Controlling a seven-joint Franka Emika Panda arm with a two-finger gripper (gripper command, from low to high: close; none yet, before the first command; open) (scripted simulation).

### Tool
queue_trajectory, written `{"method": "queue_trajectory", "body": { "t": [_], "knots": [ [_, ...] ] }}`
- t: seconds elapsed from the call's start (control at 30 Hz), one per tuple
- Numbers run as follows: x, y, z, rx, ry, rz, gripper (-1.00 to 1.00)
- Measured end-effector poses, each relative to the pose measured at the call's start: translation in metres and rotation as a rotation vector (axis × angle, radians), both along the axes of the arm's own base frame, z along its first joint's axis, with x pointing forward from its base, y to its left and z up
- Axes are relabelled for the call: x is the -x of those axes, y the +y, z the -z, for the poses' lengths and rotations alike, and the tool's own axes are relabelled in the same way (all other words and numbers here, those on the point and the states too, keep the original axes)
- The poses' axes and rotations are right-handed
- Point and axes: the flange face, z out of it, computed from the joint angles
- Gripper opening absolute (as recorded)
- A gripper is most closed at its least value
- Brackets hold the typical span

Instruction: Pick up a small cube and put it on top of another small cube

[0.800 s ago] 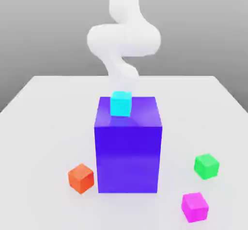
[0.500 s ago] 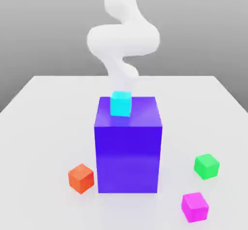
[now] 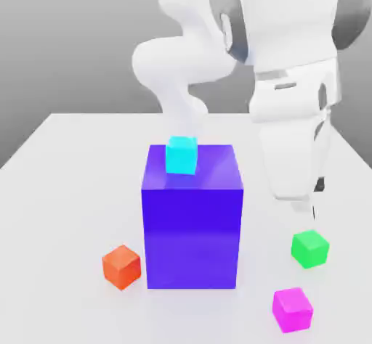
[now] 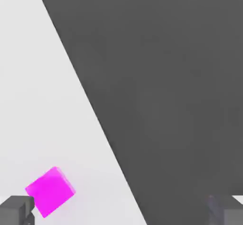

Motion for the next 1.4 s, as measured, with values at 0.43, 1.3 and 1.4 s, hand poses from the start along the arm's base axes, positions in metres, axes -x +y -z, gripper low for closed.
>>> {"method": "queue_trajectory", "body": {
  "t": [0.43,1.3,1.4],
  "knots": [
    [0.034,0.028,0.173,0.215,0.109,-0.492,0.0],
    [0.18,0.103,0.099,0.248,0.049,-1.092,-1.0],
    [0.185,0.104,0.119,0.247,0.044,-1.119,-1.0]
  ]
}}
